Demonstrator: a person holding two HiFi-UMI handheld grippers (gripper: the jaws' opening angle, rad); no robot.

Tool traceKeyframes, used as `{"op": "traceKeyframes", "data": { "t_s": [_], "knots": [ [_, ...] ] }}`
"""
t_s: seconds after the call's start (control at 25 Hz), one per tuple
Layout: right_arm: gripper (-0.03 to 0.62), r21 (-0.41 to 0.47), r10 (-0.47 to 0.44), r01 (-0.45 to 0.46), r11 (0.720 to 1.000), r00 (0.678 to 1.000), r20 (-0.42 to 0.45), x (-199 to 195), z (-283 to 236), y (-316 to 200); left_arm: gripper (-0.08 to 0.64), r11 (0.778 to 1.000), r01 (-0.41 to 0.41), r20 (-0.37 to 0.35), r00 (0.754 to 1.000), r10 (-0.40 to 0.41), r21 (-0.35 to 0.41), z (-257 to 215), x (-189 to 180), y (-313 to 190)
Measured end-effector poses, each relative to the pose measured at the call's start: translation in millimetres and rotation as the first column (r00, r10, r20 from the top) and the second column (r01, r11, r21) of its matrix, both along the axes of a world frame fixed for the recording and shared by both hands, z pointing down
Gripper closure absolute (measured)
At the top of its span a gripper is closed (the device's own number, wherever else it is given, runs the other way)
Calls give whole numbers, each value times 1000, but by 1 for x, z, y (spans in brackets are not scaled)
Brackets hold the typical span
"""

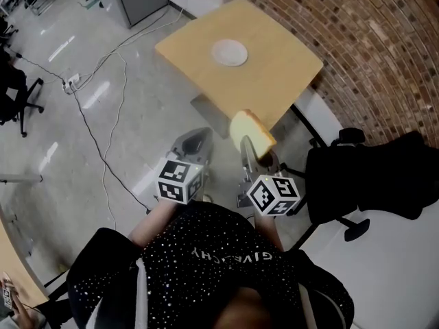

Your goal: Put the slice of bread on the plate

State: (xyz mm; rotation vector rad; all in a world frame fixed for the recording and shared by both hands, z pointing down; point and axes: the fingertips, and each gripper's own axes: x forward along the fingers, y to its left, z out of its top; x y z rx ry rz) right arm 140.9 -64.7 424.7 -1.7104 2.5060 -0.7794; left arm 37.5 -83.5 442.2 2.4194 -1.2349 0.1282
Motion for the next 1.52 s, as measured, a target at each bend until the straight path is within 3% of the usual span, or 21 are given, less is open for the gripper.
{"op": "traceKeyframes", "data": {
  "t_s": [0.72,0.96,1.12,1.2,1.36,1.52],
  "knots": [
    [497,-63,-4,1,998,999,-47,9,-3,-203,551,999,-5,-30,1000,4,-47,2,7,-206],
    [497,-122,-59,54,991,997,-40,11,13,-281,551,997,-12,-27,1000,10,-70,14,14,-270],
    [497,-243,-140,137,960,990,6,4,50,-339,551,997,1,-23,1000,-3,-75,20,10,-305],
    [497,-304,-165,180,935,983,75,-3,67,-364,551,996,15,-20,1000,-17,-89,28,6,-316],
    [497,-404,-162,245,881,960,229,-19,95,-403,551,992,33,-18,999,-36,-120,45,0,-333],
    [497,-487,-138,282,827,940,311,-30,122,-423,551,988,52,-24,998,-56,-142,55,-5,-340]
  ]
}}
